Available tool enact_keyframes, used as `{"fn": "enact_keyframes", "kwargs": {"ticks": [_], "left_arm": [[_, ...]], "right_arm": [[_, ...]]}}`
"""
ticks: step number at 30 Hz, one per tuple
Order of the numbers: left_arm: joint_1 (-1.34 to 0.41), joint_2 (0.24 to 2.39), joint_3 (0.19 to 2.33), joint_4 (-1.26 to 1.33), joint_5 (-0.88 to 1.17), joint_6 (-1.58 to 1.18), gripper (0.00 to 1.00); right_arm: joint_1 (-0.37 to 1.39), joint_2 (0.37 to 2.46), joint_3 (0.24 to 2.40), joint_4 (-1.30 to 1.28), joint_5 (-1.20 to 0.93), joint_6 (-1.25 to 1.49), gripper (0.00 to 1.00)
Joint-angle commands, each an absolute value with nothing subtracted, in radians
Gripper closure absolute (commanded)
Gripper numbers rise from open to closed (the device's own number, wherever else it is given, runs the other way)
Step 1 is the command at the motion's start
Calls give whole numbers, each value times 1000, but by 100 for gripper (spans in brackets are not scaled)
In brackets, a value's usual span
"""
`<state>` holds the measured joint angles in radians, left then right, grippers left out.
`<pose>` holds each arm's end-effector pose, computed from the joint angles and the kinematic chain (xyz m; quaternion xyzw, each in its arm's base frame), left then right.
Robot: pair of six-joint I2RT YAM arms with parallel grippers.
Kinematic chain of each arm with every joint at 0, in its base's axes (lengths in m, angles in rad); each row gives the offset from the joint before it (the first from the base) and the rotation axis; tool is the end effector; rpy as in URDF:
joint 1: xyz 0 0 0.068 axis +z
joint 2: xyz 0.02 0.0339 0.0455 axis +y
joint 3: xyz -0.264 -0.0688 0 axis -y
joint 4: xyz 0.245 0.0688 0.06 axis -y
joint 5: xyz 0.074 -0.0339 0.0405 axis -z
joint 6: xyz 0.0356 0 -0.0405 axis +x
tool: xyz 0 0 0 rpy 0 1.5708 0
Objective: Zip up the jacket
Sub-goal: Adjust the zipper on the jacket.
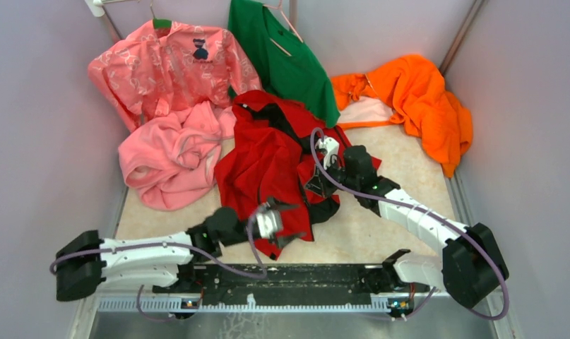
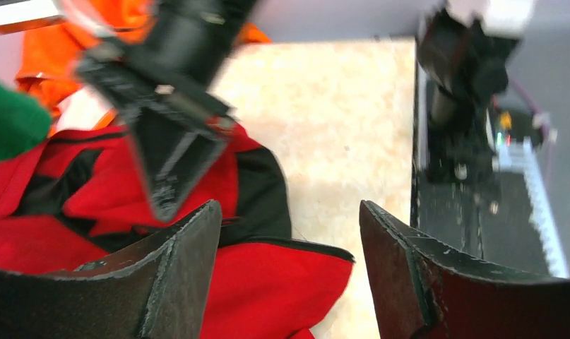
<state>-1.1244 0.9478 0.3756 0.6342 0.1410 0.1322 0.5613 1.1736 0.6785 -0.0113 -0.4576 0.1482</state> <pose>0.0876 -0.1947 0.2525 0.4431 0.5225 -0.3884 0.6163 0.2072 0.1488 0.2420 -0.2848 0.7978 0.3549 0.3955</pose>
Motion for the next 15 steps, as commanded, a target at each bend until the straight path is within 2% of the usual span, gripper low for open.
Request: {"fn": "enact_keyframes", "kwargs": {"ticks": [1, 7, 15], "left_arm": [[-1284, 1078, 404, 644, -59, 597, 24], [-1321, 1269, 456, 754, -142, 808, 32], [-1309, 1406, 508, 794, -218, 859, 42]], "right_arm": [[575, 1184, 690, 33, -466, 128, 100], [575, 1193, 690, 32, -469, 126, 100], [575, 1196, 693, 29, -480, 127, 100]]}}
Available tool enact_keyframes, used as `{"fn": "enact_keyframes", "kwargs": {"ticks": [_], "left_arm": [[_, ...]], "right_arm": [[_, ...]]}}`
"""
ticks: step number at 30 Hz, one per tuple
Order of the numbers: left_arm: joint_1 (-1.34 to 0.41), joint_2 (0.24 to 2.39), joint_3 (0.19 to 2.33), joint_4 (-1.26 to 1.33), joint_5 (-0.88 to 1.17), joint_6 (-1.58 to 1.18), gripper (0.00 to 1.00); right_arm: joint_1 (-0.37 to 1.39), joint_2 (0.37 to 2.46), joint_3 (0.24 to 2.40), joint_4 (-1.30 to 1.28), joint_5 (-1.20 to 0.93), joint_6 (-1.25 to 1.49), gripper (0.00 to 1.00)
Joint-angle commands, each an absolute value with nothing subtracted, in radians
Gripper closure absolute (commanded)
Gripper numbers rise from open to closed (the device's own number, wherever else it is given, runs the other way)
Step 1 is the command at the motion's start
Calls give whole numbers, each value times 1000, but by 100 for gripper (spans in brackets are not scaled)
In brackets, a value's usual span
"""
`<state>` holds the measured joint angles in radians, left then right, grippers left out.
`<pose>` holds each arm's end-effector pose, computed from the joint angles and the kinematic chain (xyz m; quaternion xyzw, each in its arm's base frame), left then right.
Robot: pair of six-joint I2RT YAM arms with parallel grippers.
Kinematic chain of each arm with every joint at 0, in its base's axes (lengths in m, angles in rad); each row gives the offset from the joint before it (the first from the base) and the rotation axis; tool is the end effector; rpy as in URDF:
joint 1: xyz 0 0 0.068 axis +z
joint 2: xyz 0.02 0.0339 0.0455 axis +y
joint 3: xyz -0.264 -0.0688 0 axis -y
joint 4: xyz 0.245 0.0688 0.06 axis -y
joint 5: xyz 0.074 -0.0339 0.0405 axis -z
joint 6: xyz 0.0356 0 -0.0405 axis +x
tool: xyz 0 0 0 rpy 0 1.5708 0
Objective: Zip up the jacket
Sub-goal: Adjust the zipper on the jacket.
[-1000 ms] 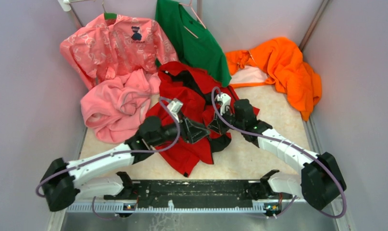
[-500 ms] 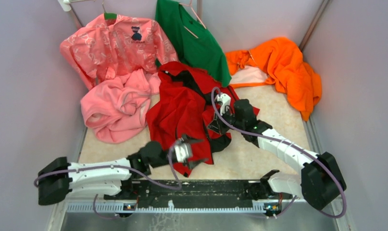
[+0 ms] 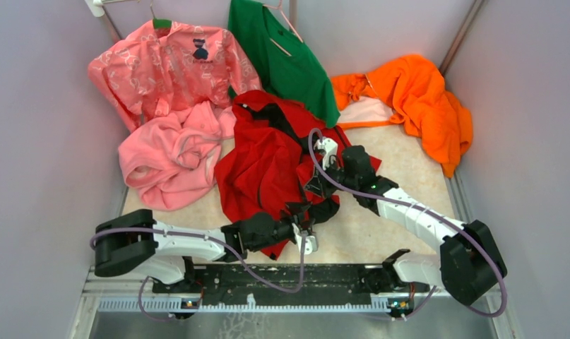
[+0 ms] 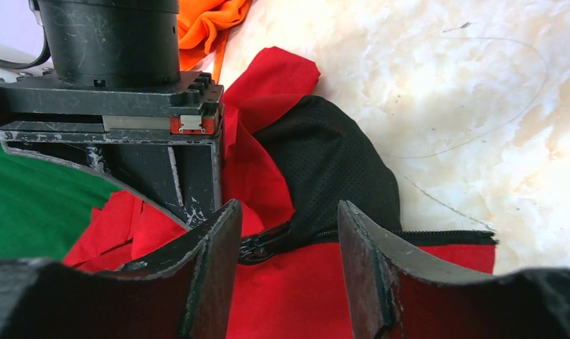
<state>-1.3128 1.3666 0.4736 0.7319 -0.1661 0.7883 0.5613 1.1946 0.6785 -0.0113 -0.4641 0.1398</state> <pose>0.0757 -0.2639 0.2013 0.6319 0.4240 -0.1064 0.6400 0.2092 0.1504 0.2371 -0.2886 0.8011 0.3538 0.3870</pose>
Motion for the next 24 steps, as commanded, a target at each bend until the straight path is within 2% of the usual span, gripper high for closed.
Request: {"fn": "enact_keyframes", "kwargs": {"ticks": [1, 24], "left_arm": [[-1306, 1415, 510, 797, -224, 861, 43], [-1226, 1459, 515, 793, -155, 827, 51]], "right_arm": [[575, 1196, 694, 29, -480, 127, 100], [580, 1188, 696, 26, -483, 126, 100]]}}
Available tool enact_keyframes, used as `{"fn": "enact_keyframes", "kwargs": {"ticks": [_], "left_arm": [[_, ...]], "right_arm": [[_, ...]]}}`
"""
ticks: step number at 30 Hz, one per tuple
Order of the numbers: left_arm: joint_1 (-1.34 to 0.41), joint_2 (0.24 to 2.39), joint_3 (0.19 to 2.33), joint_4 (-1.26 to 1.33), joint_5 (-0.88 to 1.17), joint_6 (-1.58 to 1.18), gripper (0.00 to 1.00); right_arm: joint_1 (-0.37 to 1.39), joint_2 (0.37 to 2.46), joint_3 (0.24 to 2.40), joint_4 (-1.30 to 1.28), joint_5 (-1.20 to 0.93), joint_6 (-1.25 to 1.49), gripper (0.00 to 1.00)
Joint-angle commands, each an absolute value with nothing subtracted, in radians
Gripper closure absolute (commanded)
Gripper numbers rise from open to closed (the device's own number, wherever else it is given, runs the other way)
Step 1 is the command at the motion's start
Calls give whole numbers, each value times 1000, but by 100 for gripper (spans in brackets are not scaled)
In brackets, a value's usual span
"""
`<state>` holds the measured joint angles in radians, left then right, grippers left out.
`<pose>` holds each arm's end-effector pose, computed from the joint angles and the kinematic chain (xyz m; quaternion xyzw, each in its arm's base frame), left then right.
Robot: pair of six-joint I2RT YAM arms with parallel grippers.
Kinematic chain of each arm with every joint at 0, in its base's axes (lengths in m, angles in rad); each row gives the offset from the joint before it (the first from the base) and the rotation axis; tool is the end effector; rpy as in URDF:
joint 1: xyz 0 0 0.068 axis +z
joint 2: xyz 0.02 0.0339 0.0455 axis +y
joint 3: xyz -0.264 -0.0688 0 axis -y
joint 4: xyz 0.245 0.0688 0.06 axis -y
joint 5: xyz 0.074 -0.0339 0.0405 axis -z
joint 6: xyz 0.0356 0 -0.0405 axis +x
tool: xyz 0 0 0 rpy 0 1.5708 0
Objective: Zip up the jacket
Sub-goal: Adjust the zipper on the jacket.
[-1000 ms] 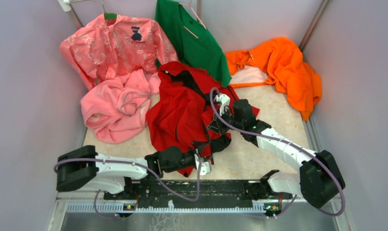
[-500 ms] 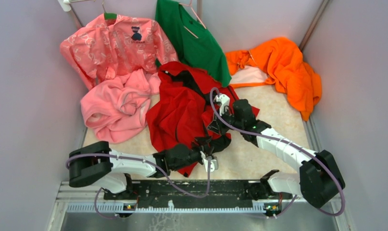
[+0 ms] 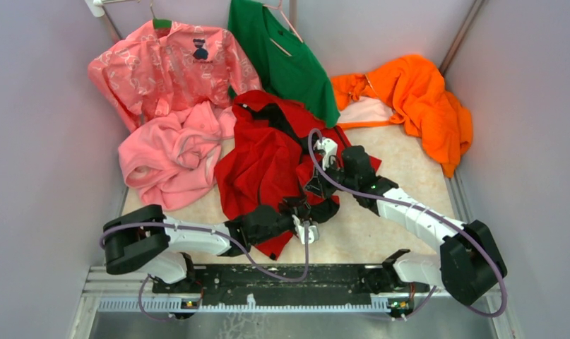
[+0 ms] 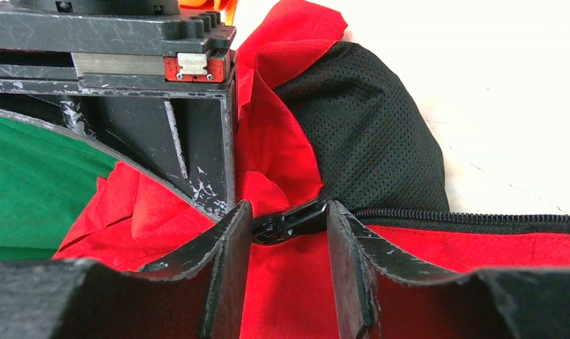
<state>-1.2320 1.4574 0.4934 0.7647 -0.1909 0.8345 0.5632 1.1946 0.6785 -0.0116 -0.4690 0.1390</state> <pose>0.1014 -0.2674 0.1872 0.6309 0.4463 -0.0522 0.6325 0.2088 0.1509 0.2371 -0.2907 0.8001 0.3558 0.3857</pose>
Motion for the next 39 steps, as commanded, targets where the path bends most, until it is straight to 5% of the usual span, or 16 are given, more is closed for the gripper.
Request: {"fn": "enact_keyframes", "kwargs": {"ticks": [1, 39], "left_arm": [[-1226, 1457, 517, 788, -150, 822, 53], [-1233, 1464, 535, 799, -136, 812, 66]], "right_arm": [[580, 1186, 697, 26, -483, 124, 100], [583, 1190, 696, 30, -509, 148, 100]]}}
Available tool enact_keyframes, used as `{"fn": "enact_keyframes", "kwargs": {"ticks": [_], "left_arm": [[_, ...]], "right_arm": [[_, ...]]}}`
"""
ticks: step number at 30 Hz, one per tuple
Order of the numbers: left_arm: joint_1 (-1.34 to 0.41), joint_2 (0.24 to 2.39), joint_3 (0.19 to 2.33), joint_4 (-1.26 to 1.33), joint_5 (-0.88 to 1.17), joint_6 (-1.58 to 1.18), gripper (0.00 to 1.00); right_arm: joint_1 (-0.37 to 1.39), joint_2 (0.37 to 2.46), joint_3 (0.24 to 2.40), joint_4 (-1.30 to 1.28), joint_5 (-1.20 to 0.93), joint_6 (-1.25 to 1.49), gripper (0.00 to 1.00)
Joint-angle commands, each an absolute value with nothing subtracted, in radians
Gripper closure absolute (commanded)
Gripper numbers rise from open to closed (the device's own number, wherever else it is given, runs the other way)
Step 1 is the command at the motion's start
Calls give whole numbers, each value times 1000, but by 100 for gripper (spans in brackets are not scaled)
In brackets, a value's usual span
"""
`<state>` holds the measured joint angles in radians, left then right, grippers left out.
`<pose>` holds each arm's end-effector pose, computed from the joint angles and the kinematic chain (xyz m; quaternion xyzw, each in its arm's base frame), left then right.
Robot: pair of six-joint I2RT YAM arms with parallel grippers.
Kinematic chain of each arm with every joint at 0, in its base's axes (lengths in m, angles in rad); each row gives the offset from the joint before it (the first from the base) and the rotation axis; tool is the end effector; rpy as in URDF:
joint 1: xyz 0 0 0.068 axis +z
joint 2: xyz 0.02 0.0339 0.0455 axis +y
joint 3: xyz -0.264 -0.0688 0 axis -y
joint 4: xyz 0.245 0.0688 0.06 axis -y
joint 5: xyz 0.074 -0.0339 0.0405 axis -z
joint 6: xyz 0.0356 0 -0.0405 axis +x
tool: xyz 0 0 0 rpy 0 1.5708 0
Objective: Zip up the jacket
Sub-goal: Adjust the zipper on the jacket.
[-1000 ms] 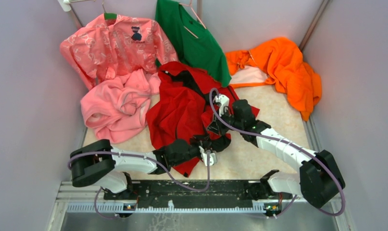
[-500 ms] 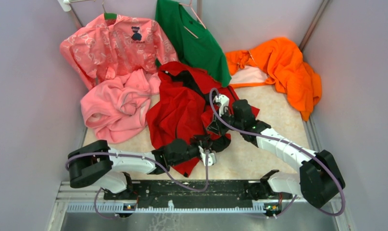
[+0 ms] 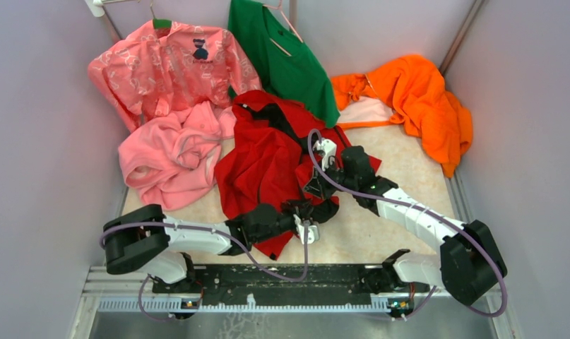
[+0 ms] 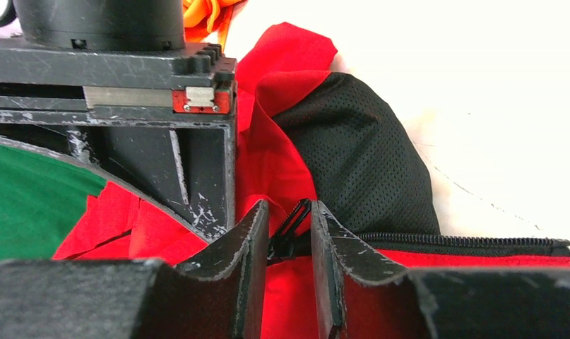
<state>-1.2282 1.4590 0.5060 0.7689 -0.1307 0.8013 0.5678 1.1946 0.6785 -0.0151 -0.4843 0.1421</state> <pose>0.1014 -0.2705 0.1909 0.6298 0.4405 -0.0860 0.6339 0.2075 0.1520 0.2369 -0.2944 0.7984 0.3627 0.3798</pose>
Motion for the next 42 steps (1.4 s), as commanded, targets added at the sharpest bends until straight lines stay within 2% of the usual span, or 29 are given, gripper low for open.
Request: {"fn": "enact_keyframes", "kwargs": {"ticks": [1, 21, 31, 36, 42], "left_arm": [[-1233, 1460, 535, 799, -140, 813, 67], [-1233, 1397, 502, 800, -167, 725, 100], [-1229, 1356, 485, 782, -192, 498, 97], [-1227, 1357, 476, 774, -205, 383, 92], [-1220, 1367, 467, 771, -235, 326, 90]], "right_arm": [[583, 1190, 697, 29, -509, 147, 100], [584, 1191, 696, 28, -509, 144, 100], [590, 1189, 696, 27, -503, 136, 100], [597, 1189, 695, 26, -499, 129, 100], [597, 1186, 694, 25, -497, 127, 100]]}}
